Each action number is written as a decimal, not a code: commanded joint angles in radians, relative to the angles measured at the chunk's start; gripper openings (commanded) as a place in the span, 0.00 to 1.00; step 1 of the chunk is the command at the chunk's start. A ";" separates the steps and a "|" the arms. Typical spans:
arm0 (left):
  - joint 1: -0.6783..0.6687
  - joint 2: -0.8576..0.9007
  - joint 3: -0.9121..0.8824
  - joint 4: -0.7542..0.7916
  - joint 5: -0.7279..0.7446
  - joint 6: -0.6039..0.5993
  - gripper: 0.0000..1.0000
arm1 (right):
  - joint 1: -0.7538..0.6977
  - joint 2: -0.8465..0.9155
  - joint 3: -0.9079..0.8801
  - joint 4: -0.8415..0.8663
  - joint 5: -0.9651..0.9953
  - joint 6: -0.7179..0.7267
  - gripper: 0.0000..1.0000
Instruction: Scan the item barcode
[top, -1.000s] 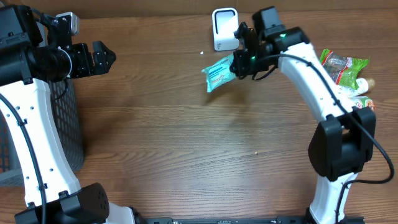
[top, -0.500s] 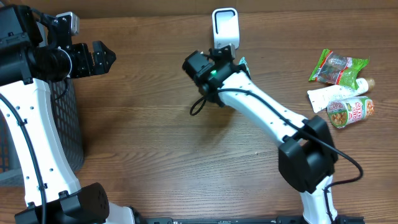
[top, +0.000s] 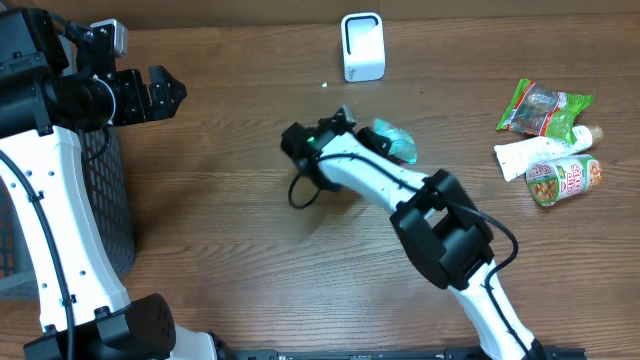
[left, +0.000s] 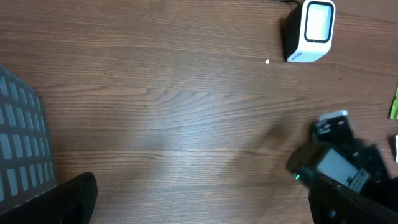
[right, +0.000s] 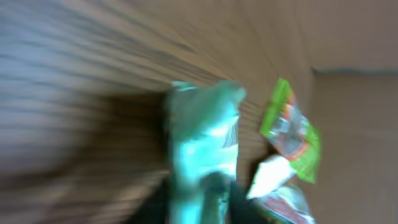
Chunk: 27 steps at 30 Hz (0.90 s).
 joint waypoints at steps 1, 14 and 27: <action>0.005 -0.004 0.010 0.002 -0.004 -0.003 1.00 | 0.084 0.005 0.003 0.024 -0.205 -0.008 0.55; 0.005 -0.004 0.010 0.002 -0.004 -0.003 1.00 | 0.092 -0.010 0.358 -0.122 -0.719 -0.106 0.99; 0.005 -0.004 0.010 0.002 -0.004 -0.003 1.00 | -0.520 -0.002 0.512 -0.272 -1.395 -0.625 0.88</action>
